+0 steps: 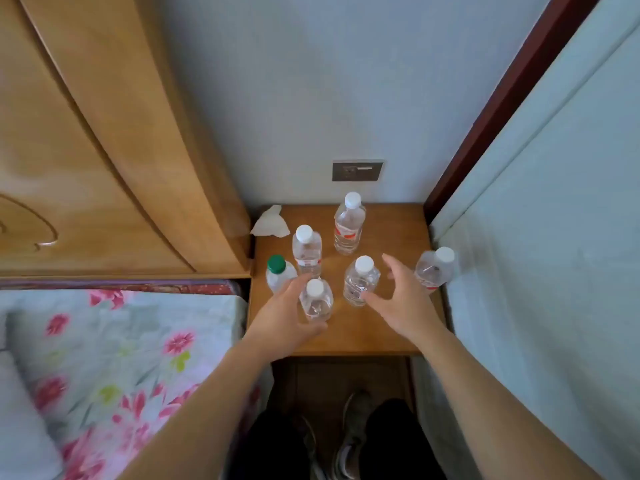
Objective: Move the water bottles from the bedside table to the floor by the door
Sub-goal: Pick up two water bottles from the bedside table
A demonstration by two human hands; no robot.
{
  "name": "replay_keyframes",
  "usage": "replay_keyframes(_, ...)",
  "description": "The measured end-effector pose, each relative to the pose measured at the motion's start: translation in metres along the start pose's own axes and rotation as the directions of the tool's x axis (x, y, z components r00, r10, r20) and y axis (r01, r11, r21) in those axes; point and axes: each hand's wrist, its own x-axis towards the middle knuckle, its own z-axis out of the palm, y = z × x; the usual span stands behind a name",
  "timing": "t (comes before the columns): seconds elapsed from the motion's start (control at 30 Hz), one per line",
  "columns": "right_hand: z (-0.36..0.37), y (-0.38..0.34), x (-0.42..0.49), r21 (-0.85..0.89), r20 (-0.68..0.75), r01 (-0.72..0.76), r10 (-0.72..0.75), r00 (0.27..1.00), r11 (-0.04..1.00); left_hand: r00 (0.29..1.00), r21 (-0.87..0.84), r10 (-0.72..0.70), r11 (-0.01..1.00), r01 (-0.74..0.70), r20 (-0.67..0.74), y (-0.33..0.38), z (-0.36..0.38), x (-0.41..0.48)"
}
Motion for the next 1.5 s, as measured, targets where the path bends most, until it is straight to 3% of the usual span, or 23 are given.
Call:
replay_keyframes(0.4, 0.033, 0.012, 0.03, 0.02, -0.064, -0.006, 0.007, 0.998, 1.0, 0.995, 0.021, -0.037, 0.999, 0.039, -0.093, -0.024, 0.037, 0.038)
replay_keyframes(0.77, -0.001, -0.008, 0.009, 0.041, -0.091, -0.032, 0.035, 0.995, 0.999, 0.995, -0.072, 0.001, 0.997, -0.008, -0.1, 0.007, -0.002, 0.028)
replay_keyframes(1.23, -0.126, -0.152, -0.06, 0.015, -0.158, 0.109, -0.105, 0.982, 0.994, 0.974, -0.166, 0.043, 0.983, -0.081, -0.22, 0.114, -0.132, -0.054)
replay_keyframes(1.5, -0.159, -0.231, -0.092, -0.006, -0.212, 0.261, -0.257, 0.943, 0.965, 0.931, -0.22, 0.088, 0.96, -0.174, -0.356, 0.136, -0.21, -0.104)
